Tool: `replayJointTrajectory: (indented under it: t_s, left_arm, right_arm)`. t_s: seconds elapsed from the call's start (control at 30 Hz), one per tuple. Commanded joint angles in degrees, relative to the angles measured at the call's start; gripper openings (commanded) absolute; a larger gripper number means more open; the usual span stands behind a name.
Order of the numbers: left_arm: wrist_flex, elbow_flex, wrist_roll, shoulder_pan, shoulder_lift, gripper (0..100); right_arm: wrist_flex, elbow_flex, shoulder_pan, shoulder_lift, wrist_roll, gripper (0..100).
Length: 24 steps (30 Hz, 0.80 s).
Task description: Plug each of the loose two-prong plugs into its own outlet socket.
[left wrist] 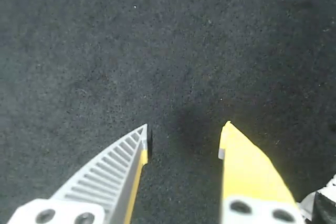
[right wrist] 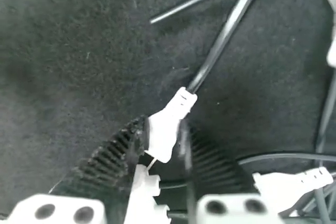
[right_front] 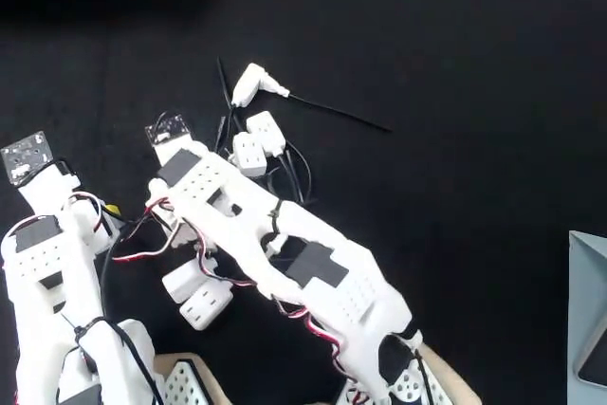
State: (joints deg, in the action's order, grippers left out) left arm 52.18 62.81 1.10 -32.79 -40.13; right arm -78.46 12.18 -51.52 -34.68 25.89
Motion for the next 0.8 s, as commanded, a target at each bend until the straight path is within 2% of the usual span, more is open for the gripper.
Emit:
replayJointTrajectory:
  t_s: [0.0, 0.2, 0.37, 0.63, 0.77]
  left_arm:
    - [-0.8, -0.2, 0.2, 0.1, -0.8, 22]
    - [-0.8, -0.2, 0.2, 0.1, -0.8, 22]
    - [-0.8, -0.2, 0.2, 0.1, -0.8, 22]
    - [-0.8, -0.2, 0.2, 0.1, -0.8, 22]
    - [-0.8, -0.2, 0.2, 0.1, -0.8, 22]
  right_arm:
    - [-2.2, 0.1, -1.1, -0.8, -0.3, 2.4]
    - [-2.1, 0.0, -0.8, 0.2, -0.4, 1.2]
    - [-5.4, -0.4, -0.6, 6.2, -5.4, 1.2]
    - [-4.6, -4.3, 10.2, 14.0, -13.4, 1.2]
    - [-3.7, -7.0, 9.2, 16.0, -14.1, 1.2]
